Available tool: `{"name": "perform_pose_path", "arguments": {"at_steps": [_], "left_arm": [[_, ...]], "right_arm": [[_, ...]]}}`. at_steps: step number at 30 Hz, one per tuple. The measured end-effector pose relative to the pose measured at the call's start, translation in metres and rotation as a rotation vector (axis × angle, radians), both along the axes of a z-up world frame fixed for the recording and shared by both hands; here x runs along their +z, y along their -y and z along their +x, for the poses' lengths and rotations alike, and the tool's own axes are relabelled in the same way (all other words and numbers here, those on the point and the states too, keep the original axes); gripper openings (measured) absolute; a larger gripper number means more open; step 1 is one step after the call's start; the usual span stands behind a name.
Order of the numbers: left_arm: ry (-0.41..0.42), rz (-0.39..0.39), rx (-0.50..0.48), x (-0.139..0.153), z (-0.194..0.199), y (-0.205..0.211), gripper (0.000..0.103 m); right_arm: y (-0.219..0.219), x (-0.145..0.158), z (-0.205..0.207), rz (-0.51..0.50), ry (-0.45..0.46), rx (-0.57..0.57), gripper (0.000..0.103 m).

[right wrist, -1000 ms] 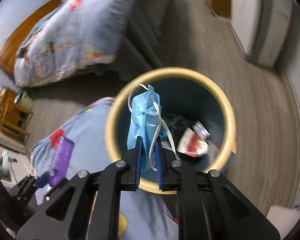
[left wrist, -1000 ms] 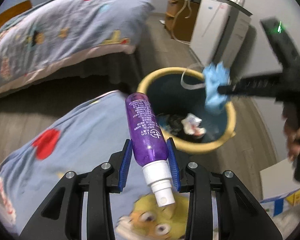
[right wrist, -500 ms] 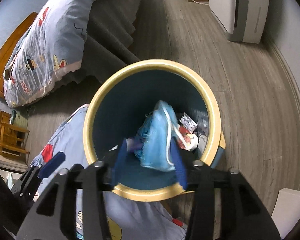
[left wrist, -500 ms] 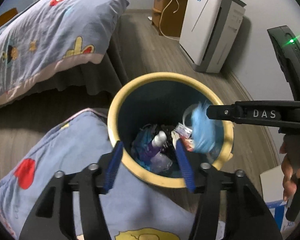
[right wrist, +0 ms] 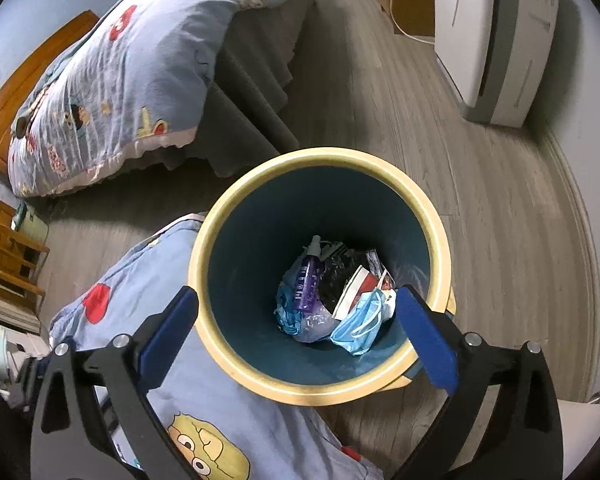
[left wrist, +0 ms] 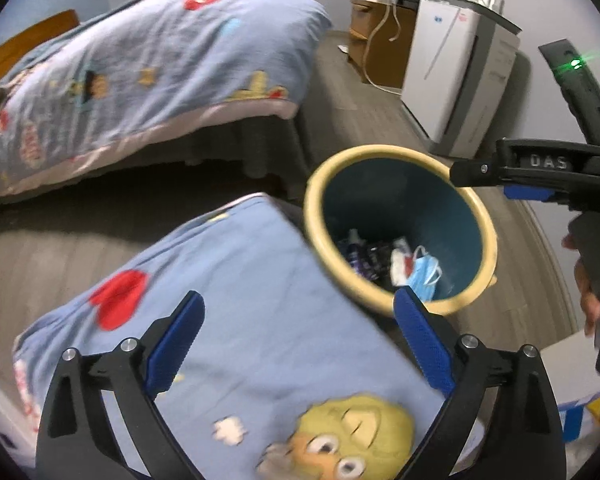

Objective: Collect trash
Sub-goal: 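Move both open tools back over the cushion, then grasp the white tissue with the left tool while the right tool grasps the blue blister pack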

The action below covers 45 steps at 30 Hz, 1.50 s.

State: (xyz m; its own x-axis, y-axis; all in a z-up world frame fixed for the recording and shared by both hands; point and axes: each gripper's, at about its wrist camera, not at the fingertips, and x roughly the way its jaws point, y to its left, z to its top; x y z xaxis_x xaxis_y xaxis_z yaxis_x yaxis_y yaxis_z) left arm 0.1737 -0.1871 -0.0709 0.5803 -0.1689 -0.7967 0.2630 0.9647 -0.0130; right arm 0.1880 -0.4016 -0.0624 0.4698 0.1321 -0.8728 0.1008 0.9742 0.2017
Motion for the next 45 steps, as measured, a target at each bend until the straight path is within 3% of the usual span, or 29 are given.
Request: {"name": "perform_pose_path", "arguments": {"at_steps": [3, 11, 17, 25, 31, 38, 40, 45], "left_arm": [[0.008, -0.003, 0.037, 0.013, -0.023, -0.03, 0.095], [0.004, 0.009, 0.143, 0.029, -0.091, -0.115, 0.096], [-0.026, 0.019, 0.21, 0.017, -0.132, -0.161, 0.096], [-0.12, 0.046, 0.275, -0.019, -0.165, -0.205, 0.096], [-0.198, 0.059, 0.249, -0.042, -0.182, -0.217, 0.096], [-0.292, 0.189, 0.123, -0.071, -0.196, -0.2, 0.094], [-0.313, 0.211, 0.097, -0.078, -0.198, -0.198, 0.088], [-0.354, 0.24, 0.066, -0.091, -0.198, -0.195, 0.074]], "right_arm": [[-0.015, 0.005, -0.01, -0.023, -0.002, 0.02, 0.097], [-0.06, 0.028, -0.05, 0.042, 0.034, 0.061, 0.097], [-0.102, 0.029, -0.086, 0.051, 0.032, 0.106, 0.097], [-0.168, -0.009, -0.143, 0.055, -0.053, 0.174, 0.097], [-0.193, -0.048, -0.18, 0.06, -0.147, 0.149, 0.097], [-0.217, -0.086, -0.211, 0.087, -0.247, 0.148, 0.095], [-0.222, -0.095, -0.215, 0.091, -0.277, 0.153, 0.083], [-0.225, -0.107, -0.219, 0.12, -0.331, 0.156, 0.066]]}}
